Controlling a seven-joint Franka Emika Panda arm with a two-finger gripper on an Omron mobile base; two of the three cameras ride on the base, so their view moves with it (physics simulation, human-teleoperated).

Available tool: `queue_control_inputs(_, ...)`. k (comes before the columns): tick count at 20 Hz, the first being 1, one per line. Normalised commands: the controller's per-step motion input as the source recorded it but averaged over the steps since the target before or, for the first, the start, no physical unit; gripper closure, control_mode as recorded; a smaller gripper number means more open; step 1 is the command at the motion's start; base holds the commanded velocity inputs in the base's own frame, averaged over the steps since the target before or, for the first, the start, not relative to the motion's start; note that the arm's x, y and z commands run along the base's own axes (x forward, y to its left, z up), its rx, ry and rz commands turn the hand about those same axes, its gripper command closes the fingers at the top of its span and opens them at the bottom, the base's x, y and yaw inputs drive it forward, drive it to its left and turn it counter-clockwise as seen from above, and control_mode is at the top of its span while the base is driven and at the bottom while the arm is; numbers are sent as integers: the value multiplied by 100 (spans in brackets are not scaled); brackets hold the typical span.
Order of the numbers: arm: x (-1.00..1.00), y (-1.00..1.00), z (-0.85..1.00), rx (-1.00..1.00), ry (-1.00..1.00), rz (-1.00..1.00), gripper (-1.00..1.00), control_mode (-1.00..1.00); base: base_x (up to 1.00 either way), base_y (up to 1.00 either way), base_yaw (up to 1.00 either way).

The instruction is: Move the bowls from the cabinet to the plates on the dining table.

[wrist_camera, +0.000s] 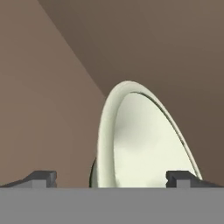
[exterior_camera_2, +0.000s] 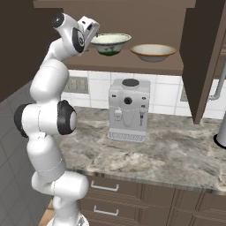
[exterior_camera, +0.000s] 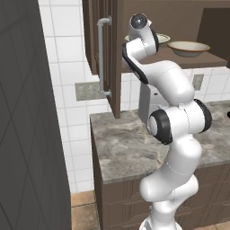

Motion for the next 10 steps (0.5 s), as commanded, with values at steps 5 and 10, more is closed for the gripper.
queue_control_inputs(5,27,0,-5,-3,1,0,-100,-100,0,0,0)
queue_control_inputs(10,5,-17,-23,-1,5,-4,-100,-100,0,0,0)
